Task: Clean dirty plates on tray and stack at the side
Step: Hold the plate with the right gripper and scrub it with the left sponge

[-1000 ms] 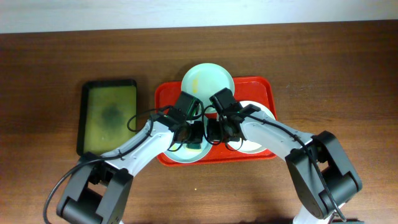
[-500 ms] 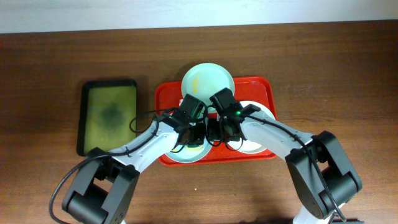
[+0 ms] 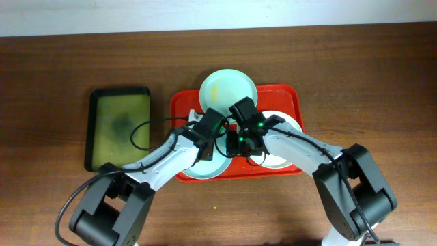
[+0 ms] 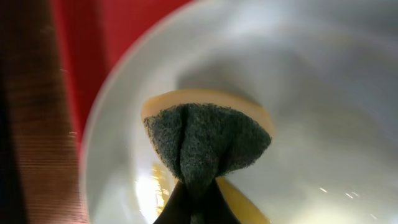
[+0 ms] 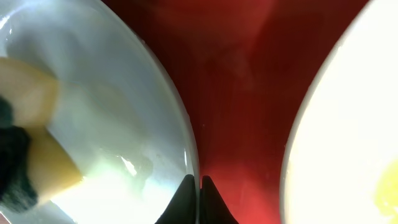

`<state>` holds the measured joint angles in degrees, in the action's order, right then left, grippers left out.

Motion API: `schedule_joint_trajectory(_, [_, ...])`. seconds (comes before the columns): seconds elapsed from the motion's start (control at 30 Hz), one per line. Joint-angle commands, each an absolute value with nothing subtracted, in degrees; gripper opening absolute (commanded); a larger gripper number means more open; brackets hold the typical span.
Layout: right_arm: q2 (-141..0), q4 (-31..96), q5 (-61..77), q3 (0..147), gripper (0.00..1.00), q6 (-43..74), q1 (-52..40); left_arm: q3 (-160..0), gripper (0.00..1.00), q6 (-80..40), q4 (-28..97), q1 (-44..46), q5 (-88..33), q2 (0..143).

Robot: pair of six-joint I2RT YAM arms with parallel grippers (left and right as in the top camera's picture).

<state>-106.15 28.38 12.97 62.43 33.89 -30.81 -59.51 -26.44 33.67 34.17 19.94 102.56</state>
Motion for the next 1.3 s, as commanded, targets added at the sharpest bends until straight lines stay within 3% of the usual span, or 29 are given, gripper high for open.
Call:
schedule_joint_trajectory(0.0, [-106.56,28.27,12.82,62.02,0.04,33.28,-31.11,-59.83,0.0,-26.13,33.98,33.91,25.82,103.26])
schedule_joint_trajectory(0.23, [-106.56,28.25,12.82,62.02,0.04,33.28,-31.11,-64.64,0.0,-26.15,37.67,33.06,26.68,100.6])
schedule_joint_trajectory(0.4, [-106.56,28.01,12.82,62.02,0.04,33.28,-31.11,-64.71,0.0,-26.33,36.01,33.06,0.14,99.63])
schedule_joint_trajectory(0.5, [-106.56,28.05,12.82,62.02,0.04,33.28,-31.11,-62.96,0.0,-26.37,35.18,33.17,-5.37,99.72])
schedule_joint_trajectory(0.7, [-106.56,28.08,12.82,62.02,0.04,33.28,-31.11,-58.3,0.0,-26.33,35.2,33.21,-2.68,99.72])
schedule_joint_trajectory(1.1, [-106.56,28.05,12.8,62.02,0.04,33.28,-31.11,-52.97,0.0,-26.35,34.24,33.21,29.12,99.72])
schedule_joint_trajectory(1.27, [-106.56,28.05,12.82,62.02,0.04,33.28,-31.11,-52.97,0.0,-26.3,32.99,32.86,33.61,99.72])
